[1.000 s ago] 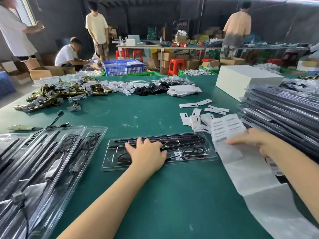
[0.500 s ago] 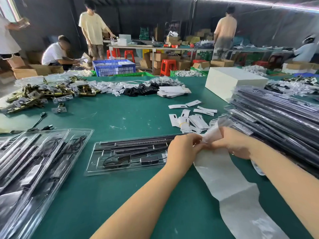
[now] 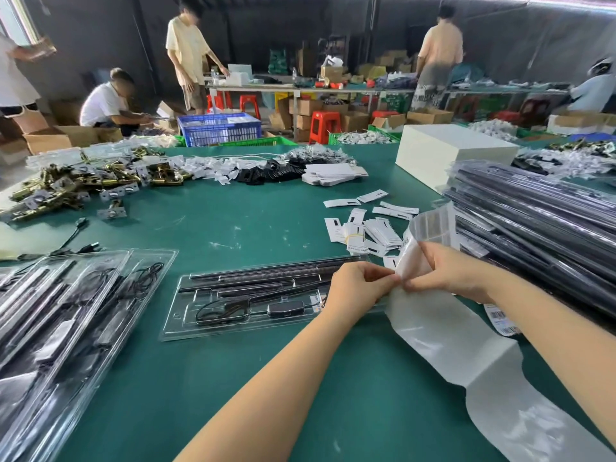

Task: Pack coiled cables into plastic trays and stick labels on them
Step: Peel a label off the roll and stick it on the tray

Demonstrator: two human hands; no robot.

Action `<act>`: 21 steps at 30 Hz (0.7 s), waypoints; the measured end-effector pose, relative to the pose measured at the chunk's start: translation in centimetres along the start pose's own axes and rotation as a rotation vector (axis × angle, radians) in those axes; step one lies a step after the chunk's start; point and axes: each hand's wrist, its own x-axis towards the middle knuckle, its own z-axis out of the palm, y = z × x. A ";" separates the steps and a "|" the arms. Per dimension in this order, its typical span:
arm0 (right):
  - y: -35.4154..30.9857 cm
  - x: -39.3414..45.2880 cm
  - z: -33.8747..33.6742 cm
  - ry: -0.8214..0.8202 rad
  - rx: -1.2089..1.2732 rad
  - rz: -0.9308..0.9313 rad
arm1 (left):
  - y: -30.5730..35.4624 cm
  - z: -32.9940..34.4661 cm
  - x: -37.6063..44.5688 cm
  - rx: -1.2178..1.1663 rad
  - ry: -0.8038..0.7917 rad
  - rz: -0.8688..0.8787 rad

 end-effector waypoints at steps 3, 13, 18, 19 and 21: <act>0.0 0.0 0.1 0.003 -0.071 -0.001 | -0.2 0.2 0.0 0.057 0.026 -0.013; -0.5 0.5 -0.1 -0.026 -0.140 -0.003 | -0.1 0.4 -0.3 -0.371 -0.147 -0.265; 0.4 0.8 -1.3 -0.021 -0.064 0.045 | 0.0 -1.4 0.3 -0.577 0.018 -0.433; 0.6 0.8 -1.8 -0.021 -0.014 0.064 | 0.0 -2.5 0.6 -0.597 0.116 -0.436; 1.3 0.8 -2.8 0.005 0.023 0.124 | -0.3 -5.6 0.9 -0.678 0.286 -0.409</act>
